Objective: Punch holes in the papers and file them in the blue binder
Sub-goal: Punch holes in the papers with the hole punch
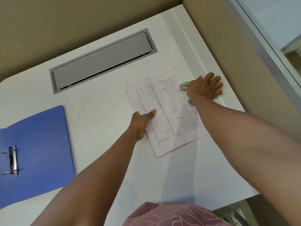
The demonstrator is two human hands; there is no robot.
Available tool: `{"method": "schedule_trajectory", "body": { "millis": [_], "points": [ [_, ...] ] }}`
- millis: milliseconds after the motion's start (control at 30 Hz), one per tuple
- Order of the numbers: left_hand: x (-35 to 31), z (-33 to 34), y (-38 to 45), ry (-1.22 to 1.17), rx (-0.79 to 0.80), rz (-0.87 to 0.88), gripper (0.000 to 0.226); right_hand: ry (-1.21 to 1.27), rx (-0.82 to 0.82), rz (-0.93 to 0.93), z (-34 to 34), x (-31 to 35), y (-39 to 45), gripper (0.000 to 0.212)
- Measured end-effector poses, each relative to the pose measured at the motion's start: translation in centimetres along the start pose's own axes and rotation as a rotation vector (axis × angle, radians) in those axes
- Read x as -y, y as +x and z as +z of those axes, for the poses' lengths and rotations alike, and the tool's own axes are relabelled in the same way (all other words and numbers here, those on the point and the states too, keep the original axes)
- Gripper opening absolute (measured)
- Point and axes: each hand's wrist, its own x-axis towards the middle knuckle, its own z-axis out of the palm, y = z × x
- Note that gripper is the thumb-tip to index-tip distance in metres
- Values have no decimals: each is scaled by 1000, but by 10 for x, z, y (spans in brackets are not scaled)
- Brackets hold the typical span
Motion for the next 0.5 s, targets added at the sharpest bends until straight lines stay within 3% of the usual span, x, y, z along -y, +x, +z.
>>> {"method": "schedule_trajectory", "body": {
  "millis": [167, 300, 500],
  "points": [
    [-1, -1, 1, -11, -5, -15, 36, 21, 15, 23, -3, 2, 1, 41],
    [-1, -1, 0, -16, 10, -9, 23, 57, 40, 36, -7, 3, 1, 43],
    [-2, -1, -1, -14, -4, -12, 25, 118, 75, 62, -13, 4, -2, 54]
  ]
}}
